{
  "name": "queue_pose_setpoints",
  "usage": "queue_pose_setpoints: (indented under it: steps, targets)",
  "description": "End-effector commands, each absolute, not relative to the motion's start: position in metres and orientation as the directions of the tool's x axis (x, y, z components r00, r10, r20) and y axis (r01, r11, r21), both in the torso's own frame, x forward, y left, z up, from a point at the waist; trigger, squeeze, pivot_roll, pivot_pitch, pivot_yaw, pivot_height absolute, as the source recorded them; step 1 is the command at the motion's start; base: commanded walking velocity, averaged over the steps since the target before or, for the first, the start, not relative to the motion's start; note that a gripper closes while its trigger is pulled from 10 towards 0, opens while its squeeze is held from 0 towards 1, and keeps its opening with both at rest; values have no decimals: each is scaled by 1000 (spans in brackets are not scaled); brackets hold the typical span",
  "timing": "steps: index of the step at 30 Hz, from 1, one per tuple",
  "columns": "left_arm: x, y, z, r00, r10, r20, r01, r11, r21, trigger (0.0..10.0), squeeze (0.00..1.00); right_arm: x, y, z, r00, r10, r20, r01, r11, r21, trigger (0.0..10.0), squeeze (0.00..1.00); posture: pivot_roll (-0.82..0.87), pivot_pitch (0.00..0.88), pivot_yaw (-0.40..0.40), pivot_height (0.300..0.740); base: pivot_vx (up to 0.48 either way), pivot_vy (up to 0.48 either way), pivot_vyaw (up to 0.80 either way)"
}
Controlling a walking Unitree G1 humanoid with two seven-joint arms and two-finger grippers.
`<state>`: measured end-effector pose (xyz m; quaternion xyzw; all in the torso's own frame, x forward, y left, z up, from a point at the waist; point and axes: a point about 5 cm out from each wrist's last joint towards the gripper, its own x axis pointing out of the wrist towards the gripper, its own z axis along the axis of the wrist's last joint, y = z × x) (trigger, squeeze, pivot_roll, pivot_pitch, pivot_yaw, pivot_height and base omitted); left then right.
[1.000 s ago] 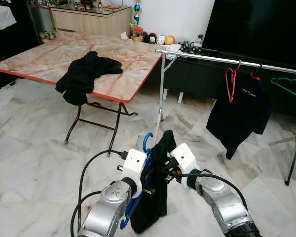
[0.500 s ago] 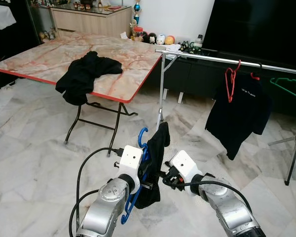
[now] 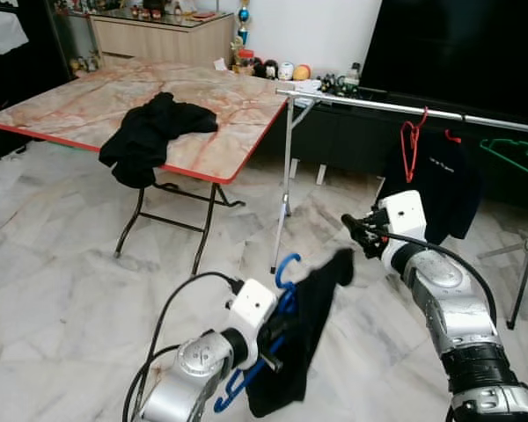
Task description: Hang hanger
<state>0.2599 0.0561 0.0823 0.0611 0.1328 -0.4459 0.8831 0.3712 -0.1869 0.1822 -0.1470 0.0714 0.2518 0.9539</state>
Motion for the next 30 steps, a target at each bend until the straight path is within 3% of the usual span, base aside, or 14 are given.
queue_pose_setpoints:
  steps: [1,6,7,9,10,13,14,15,16,17,22,23,24,30]
  targets:
    - [254,47,88,493,-829,-263,858,514,-12,10000,0,371,-178,196,791,575,-209,-611,739,-283,10000,0,107,0,-80,740,0,0,0]
    - [248,49,82,408,-860,-306,902,432,-13,10000,0,360,-180,186,595,732,-331,-801,508,-316,10000,0,109,0,-88,740,0,0,0]
    - [245,50,83,366,-877,-311,920,391,-18,10000,0,352,-184,178,481,777,-407,-873,382,-303,10000,0,113,0,-95,740,0,0,0]
    - [244,50,83,339,-886,-316,931,364,-20,10000,0,346,-189,173,386,801,-457,-920,297,-258,10000,0,117,0,-97,740,0,0,0]
    - [243,50,83,320,-891,-321,939,344,-19,10000,0,341,-193,169,295,825,-482,-955,238,-176,10000,0,122,0,-101,740,0,0,0]
    - [242,50,83,314,-893,-323,941,337,-17,10000,0,337,-200,164,239,822,-518,-971,203,-125,10000,0,128,0,-104,740,0,0,0]
    - [242,50,84,307,-896,-319,943,331,-21,10000,0,334,-206,161,190,818,-543,-981,172,-85,10000,824,127,0,-106,740,0,0,0]
    - [242,50,84,307,-896,-319,943,331,-21,10000,0,334,-206,161,190,818,-543,-981,172,-85,10000,824,127,0,-106,740,0,0,0]
    - [243,50,85,304,-897,-320,945,326,-17,10000,0,331,-210,158,146,821,-552,-988,150,-39,10000,1000,130,0,-110,740,0,0,0]
    - [242,50,84,299,-895,-331,948,320,-9,10000,0,325,-215,149,85,809,-582,-994,110,8,10000,1000,133,0,-113,740,0,0,0]
    - [240,49,85,286,-896,-340,950,311,-20,10000,0,313,-218,128,-5,745,-667,-999,32,43,10000,1000,127,0,-110,740,0,0,0]
    - [240,48,85,280,-898,-340,952,305,-20,10000,0,313,-216,123,7,738,-675,-999,35,29,10000,455,125,0,-109,740,0,0,0]
    - [239,47,86,273,-900,-339,955,296,-16,10000,0,314,-213,119,31,735,-678,-999,49,7,10000,0,123,0,-107,740,0,0,0]
    - [238,42,91,250,-909,-333,964,267,-6,10000,0,315,-193,102,43,756,-654,-999,42,-18,10000,0,135,0,-105,740,0,0,0]
